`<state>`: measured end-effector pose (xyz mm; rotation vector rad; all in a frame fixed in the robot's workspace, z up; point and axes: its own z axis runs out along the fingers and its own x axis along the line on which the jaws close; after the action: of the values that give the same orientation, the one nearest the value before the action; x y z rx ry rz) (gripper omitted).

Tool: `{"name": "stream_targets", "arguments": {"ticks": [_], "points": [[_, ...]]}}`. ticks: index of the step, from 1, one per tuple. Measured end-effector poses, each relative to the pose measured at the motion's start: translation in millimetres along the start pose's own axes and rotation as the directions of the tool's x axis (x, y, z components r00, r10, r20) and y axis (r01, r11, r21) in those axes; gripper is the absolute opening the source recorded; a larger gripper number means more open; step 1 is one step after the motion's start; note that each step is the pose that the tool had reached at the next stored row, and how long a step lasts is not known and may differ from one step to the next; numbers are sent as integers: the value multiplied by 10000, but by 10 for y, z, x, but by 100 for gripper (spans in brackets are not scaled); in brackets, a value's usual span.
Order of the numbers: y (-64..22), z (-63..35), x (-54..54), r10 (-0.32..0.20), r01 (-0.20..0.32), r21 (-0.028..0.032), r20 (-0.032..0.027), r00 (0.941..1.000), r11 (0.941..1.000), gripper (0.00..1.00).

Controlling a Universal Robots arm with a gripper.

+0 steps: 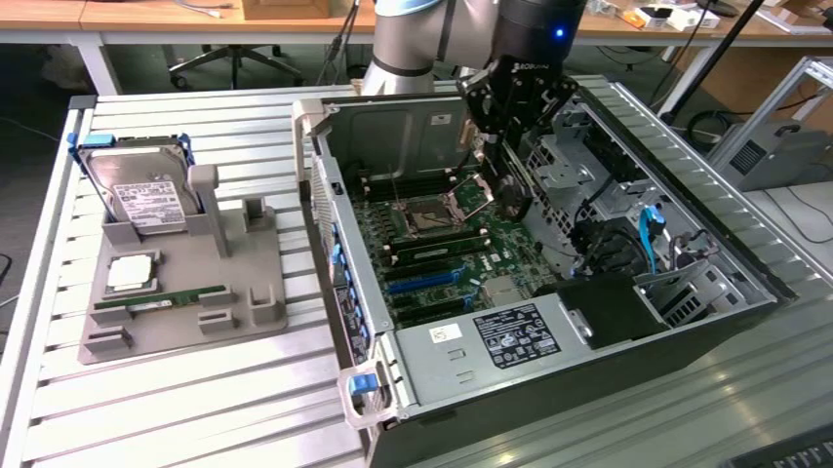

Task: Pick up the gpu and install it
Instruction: 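Insert the gpu into the slot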

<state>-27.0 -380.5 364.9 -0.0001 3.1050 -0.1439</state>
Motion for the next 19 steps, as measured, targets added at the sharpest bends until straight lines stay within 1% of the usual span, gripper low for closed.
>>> {"name": "stream_targets", "arguments": {"ticks": [4, 9, 13, 17, 19], "points": [[0, 0, 2, -534, 535, -11, 50, 9986, 9986, 27], [0, 0, 4, -1208, 1208, -26, 114, 9926, 9927, 27], [0, 1, 4, -1865, 1865, -33, 178, 9823, 9824, 27], [0, 2, 4, -2502, 2503, -7, 234, 9679, 9682, 27], [0, 3, 4, -2870, 2871, 2, 269, 9576, 9579, 27]]}}
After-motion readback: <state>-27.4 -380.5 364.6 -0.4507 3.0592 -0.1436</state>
